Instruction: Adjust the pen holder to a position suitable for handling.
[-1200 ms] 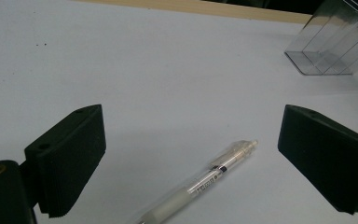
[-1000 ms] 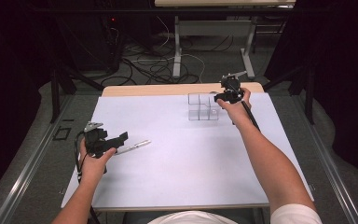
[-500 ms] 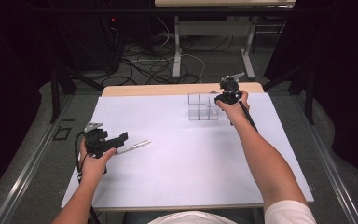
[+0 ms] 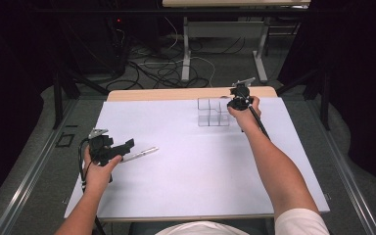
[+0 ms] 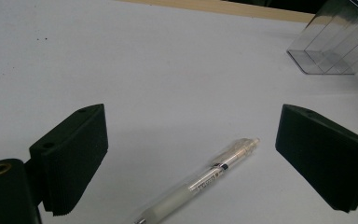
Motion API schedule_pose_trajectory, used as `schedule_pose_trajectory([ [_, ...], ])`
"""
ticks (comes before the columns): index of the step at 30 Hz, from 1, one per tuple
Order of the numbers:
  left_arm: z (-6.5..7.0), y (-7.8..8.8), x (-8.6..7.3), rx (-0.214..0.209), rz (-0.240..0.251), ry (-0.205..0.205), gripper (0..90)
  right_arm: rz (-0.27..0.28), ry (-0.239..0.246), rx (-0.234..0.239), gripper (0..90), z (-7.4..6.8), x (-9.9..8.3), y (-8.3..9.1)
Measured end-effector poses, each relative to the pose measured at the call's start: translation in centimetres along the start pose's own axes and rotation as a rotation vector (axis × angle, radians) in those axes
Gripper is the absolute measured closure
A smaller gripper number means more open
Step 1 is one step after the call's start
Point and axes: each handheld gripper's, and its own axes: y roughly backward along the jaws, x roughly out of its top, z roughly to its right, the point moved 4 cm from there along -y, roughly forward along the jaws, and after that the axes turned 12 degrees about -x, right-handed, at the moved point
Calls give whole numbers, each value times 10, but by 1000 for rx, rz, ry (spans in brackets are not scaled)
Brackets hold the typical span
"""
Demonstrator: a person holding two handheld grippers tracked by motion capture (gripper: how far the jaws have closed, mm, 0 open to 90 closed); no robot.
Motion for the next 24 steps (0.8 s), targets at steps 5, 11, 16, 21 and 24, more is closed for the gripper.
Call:
schedule_pose_trajectory([
  [5, 0, 0, 0, 0, -4, -1, 93, -7, -12, 9, 795, -3, -1, 0],
  [11, 0, 0, 0, 4, -1, -2, 96, -14, -9, -12, 846, -7, -1, 2],
  [16, 0, 0, 0, 2, -7, -2, 99, -29, -35, 3, 863, -5, -1, 3],
  [21, 0, 1, 0, 7, -7, 0, 100, -26, -58, -14, 873, -5, 0, 3],
  [24, -1, 1, 0, 9, -5, 1, 101, -26, -78, -17, 876, -6, 0, 3],
])
